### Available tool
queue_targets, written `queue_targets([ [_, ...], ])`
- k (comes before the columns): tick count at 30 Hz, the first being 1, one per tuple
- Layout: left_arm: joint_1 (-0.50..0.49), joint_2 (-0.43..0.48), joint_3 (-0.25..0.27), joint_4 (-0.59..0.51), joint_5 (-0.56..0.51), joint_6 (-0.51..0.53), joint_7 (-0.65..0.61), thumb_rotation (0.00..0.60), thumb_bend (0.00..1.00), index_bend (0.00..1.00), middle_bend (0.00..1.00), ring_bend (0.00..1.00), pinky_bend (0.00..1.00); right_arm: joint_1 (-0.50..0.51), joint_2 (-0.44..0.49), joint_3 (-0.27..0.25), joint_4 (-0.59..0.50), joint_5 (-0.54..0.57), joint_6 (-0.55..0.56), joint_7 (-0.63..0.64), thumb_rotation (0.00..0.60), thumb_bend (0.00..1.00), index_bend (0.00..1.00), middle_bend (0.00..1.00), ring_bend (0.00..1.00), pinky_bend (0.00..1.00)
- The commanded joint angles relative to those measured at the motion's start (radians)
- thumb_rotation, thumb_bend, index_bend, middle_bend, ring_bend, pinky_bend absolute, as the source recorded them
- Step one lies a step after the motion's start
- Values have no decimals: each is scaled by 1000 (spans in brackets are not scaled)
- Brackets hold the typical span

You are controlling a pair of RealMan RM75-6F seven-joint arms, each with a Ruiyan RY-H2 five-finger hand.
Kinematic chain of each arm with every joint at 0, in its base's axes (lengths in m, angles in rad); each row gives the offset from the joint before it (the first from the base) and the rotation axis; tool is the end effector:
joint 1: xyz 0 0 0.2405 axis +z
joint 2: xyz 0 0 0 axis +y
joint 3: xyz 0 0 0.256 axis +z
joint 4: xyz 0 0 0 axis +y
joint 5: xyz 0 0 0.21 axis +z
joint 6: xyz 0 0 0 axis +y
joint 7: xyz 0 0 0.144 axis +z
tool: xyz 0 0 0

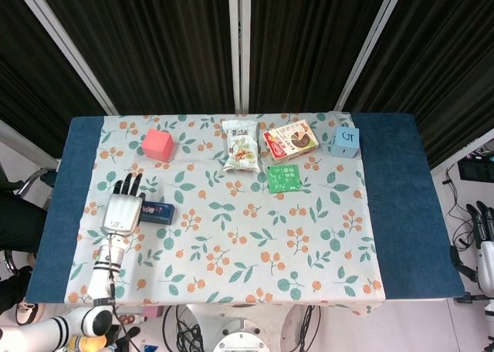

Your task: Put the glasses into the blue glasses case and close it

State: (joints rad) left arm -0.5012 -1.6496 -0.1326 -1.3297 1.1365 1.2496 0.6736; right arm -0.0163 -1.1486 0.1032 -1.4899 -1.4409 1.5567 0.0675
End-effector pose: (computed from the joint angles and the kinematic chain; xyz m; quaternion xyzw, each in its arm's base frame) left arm -0.2371 0.3053 -0.0041 -0.6955 -0.2866 -0.2664 0.6026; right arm -0.3482 -0.1580 0.1831 0.5319 -0.3814 0.3799 0.6537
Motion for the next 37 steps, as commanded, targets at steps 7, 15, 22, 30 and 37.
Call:
queue_targets([
  [7,-4,-43,-4,111,116,54,-154,600,301,0,0,41,157,-4,-5,8,1,0,17,1,600,296,0,0,0,0],
  [15,52,39,10,16,224,164,-327,600,190,0,0,34,157,-2,-2,9,-2,-6,20,0,600,296,0,0,0,0],
  [22,195,222,150,-38,402,315,-702,600,189,0,4,34,161,2,-4,-20,31,-43,4,5,600,249,0,0,0,0],
  [30,335,315,229,12,400,376,-760,600,178,6,2,33,153,-7,-28,-42,62,-29,-24,8,600,227,0,0,0,0],
  [37,359,379,240,-8,400,340,-765,600,142,20,2,33,153,-14,-23,-42,53,-33,-11,-4,600,227,0,0,0,0],
])
